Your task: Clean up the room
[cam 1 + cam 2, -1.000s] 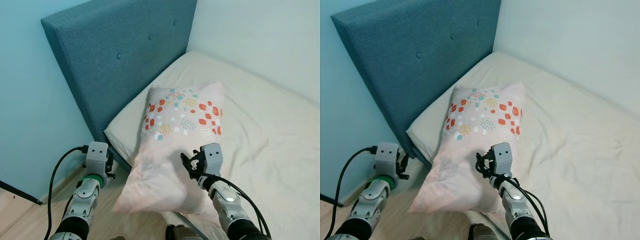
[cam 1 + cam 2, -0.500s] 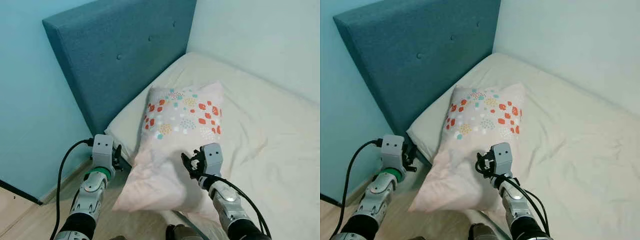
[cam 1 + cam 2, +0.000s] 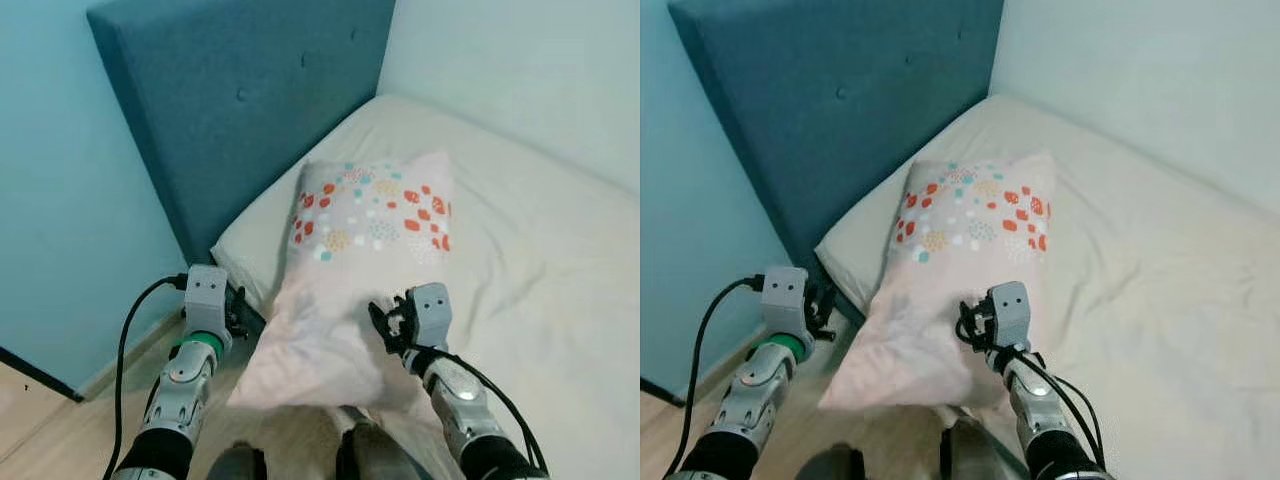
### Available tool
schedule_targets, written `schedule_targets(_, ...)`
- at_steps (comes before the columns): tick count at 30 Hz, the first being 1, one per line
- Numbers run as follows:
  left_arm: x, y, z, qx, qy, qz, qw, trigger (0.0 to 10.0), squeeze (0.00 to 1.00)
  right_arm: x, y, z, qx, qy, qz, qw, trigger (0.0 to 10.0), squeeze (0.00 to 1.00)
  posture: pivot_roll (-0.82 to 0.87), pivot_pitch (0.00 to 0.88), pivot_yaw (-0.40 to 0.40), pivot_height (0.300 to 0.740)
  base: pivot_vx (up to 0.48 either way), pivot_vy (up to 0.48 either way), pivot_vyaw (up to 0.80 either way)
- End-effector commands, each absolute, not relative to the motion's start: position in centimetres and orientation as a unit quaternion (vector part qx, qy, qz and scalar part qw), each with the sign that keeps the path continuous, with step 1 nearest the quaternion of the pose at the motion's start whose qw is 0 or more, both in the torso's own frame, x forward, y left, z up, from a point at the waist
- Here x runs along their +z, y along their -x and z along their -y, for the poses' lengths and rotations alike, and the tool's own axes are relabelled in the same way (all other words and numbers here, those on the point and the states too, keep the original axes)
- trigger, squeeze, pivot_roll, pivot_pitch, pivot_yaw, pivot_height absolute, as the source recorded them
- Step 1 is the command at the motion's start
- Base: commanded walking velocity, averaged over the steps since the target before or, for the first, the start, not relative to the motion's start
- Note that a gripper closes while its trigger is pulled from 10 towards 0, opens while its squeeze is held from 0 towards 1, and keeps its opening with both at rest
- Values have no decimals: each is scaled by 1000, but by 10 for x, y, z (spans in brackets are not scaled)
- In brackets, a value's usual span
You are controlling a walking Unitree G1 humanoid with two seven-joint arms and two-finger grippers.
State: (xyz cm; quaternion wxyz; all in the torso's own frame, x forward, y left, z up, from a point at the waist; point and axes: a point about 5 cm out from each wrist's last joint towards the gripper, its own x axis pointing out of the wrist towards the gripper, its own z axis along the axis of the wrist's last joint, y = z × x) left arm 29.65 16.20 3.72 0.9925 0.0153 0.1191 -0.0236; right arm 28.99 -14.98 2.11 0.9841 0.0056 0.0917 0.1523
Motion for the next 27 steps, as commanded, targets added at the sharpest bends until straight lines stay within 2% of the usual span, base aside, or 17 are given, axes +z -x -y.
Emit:
schedule_targets(1, 30, -291, -161, -25, -15, -138, 990, 10000, 0, 16, -286, 153, 146, -6, -104, 984, 10000, 0, -56, 33, 30, 604, 0, 0, 0)
schedule_targets(8, 31, -291, -161, -26, -15, -140, 990, 10000, 0, 25, -291, 160, 138, 15, -79, 987, 10000, 0, -54, 32, 36, 589, 0, 0, 0)
schedule_targets(10, 32, -290, -162, -27, -15, -140, 990, 10000, 0, 31, -293, 162, 147, 44, -60, 986, 10000, 0, -56, 34, 39, 589, 0, 0, 0)
schedule_targets(12, 33, -289, -164, -27, -14, -141, 990, 10000, 0, 50, -297, 166, 171, 114, -6, 979, 10000, 0, -62, 39, 44, 589, 0, 0, 0)
schedule_targets(16, 36, -290, -164, -27, -1, -138, 990, 10000, 0, 61, -298, 168, 180, 146, 23, 973, 10000, 0, -67, 43, 47, 589, 0, 0, 0)
schedule_targets(19, 57, -290, -155, -97, 78, -119, 985, 10000, 0, 81, -300, 174, 188, 204, 71, 958, 10000, 0, -68, 51, 52, 589, 0, 0, 0)
schedule_targets(21, 62, -289, -153, -121, 99, -115, 981, 10000, 0, 85, -301, 175, 189, 214, 80, 955, 10000, 0, -68, 51, 52, 589, 0, 0, 0)
schedule_targets(23, 73, -282, -160, -163, 126, -121, 971, 10000, 0, 101, -305, 182, 170, 222, 108, 954, 10000, 0, -66, 62, 61, 589, 0, 0, 0)
schedule_targets(25, 74, -278, -166, -174, 126, -132, 968, 10000, 0, 109, -307, 186, 158, 225, 119, 954, 10000, 0, -65, 64, 62, 589, 0, 0, 0)
schedule_targets(27, 73, -266, -183, -195, 59, -146, 968, 10000, 0, 116, -307, 199, 140, 237, 121, 954, 10000, 0, -67, 77, 68, 589, 0, 0, 0)
